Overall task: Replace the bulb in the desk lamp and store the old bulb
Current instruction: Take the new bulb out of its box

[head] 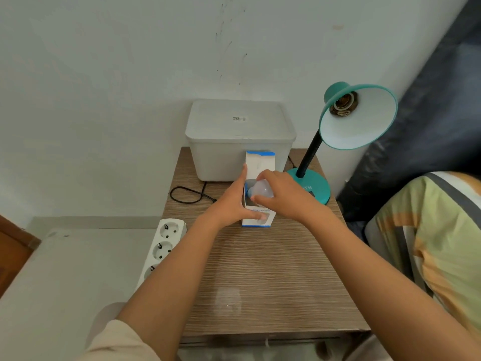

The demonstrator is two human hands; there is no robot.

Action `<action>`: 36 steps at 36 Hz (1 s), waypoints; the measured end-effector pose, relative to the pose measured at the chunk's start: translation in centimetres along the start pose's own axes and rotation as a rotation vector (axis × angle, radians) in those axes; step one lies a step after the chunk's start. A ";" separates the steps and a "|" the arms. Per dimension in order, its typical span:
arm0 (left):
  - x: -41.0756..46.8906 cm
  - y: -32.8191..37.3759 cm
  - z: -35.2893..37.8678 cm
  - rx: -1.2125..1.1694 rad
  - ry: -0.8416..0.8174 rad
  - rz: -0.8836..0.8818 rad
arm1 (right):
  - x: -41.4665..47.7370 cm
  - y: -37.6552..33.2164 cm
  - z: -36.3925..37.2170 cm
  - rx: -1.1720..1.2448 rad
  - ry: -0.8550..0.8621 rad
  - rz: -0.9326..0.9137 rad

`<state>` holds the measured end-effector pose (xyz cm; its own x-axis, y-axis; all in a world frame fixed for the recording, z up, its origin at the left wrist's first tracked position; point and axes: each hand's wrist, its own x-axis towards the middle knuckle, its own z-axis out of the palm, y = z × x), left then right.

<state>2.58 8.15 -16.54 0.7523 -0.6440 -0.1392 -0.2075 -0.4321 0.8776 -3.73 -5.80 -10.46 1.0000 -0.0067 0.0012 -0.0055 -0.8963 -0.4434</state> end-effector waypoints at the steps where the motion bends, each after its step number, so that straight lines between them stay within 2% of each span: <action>1: 0.0 0.1 0.0 0.002 0.001 -0.002 | -0.2 0.0 -0.1 -0.006 0.016 -0.001; 8: -0.2 0.2 0.2 0.034 0.023 -0.016 | -1.7 0.8 -0.4 0.133 0.010 0.023; 12: -0.3 0.3 0.1 0.035 0.025 -0.015 | -2.3 1.1 0.1 0.214 0.129 0.058; 20: -0.6 -0.1 0.2 0.015 0.043 0.020 | -2.8 2.7 0.7 0.429 0.243 0.273; 27: -1.0 -0.5 0.4 -0.027 0.058 0.073 | -1.0 4.5 0.0 0.529 0.429 0.427; 36: -1.2 -0.8 0.5 -0.029 0.077 0.110 | 2.6 4.6 0.8 0.544 0.350 0.451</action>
<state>1.58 8.93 -17.25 0.7717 -0.6359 -0.0069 -0.2738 -0.3420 0.8989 -1.16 -9.59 -13.19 0.8419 -0.5380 -0.0415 -0.3174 -0.4315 -0.8444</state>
